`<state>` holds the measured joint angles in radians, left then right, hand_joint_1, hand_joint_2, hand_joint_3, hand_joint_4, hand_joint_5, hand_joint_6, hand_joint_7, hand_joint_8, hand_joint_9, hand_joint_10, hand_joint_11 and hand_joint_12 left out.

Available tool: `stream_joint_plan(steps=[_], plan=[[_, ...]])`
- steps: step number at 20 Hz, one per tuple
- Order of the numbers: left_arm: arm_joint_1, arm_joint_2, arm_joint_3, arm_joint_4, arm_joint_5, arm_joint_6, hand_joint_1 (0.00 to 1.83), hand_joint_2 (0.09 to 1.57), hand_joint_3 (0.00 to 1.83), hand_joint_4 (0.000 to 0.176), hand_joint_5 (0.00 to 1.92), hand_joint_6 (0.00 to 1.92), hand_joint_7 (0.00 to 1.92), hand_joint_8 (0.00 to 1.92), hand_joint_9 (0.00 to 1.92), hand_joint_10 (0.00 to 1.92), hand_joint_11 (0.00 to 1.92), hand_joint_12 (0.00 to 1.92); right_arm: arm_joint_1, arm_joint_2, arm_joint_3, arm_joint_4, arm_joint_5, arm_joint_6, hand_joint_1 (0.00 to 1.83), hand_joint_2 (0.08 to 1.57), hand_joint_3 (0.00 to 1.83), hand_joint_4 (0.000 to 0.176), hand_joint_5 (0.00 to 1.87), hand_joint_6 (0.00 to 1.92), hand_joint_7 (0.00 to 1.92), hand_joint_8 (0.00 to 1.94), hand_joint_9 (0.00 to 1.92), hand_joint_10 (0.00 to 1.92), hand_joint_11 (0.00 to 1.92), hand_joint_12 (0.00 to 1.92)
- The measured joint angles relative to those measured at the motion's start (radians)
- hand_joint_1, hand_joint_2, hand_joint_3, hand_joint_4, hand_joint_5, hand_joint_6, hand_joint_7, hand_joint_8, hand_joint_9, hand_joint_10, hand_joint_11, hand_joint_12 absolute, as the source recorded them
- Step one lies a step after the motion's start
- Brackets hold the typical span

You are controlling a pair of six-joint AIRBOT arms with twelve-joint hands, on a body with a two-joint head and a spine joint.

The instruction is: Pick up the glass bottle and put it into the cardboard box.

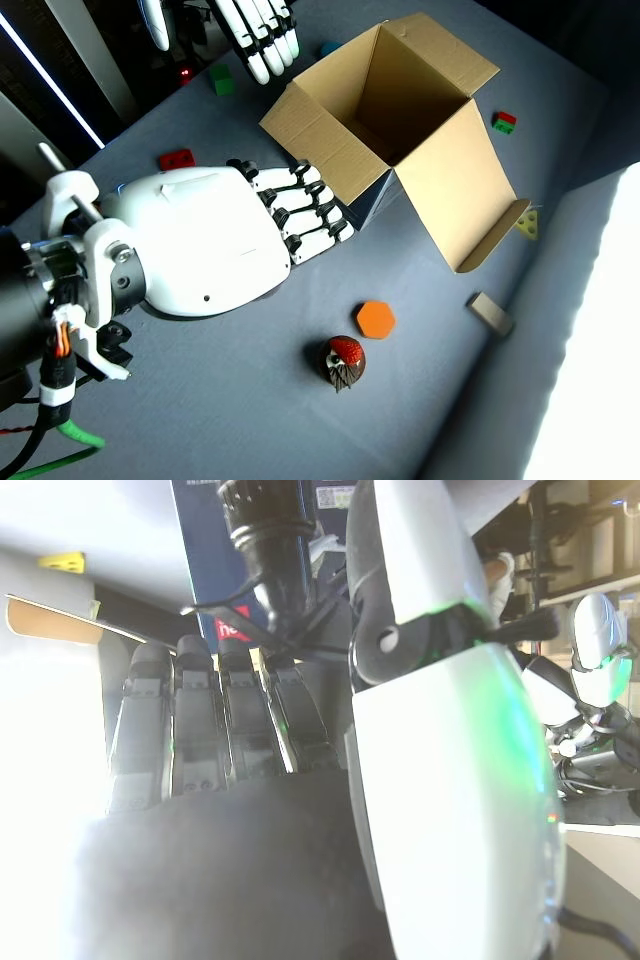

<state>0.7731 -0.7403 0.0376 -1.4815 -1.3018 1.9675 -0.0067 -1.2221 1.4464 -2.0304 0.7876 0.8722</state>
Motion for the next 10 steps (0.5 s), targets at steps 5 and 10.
stream_joint_plan(steps=[5, 10], plan=[[0.000, 0.000, 0.000, 0.000, 0.001, 0.000, 0.04, 1.23, 0.00, 0.000, 0.08, 0.01, 0.06, 0.00, 0.05, 0.00, 0.00, 0.27, 0.000, 0.003, 0.000, -0.002, 0.002, 0.000, 1.07, 1.01, 0.02, 0.000, 0.00, 0.00, 0.00, 0.00, 0.03, 0.01, 0.00, 0.00], [0.018, 0.000, 0.000, 0.019, 0.000, -0.029, 0.04, 1.23, 0.00, 0.000, 0.08, 0.00, 0.06, 0.00, 0.06, 0.00, 0.00, 0.30, 0.027, 0.018, -0.001, -0.008, 0.029, -0.014, 1.08, 1.01, 0.02, 0.000, 0.00, 0.00, 0.00, 0.00, 0.04, 0.01, 0.00, 0.00]])
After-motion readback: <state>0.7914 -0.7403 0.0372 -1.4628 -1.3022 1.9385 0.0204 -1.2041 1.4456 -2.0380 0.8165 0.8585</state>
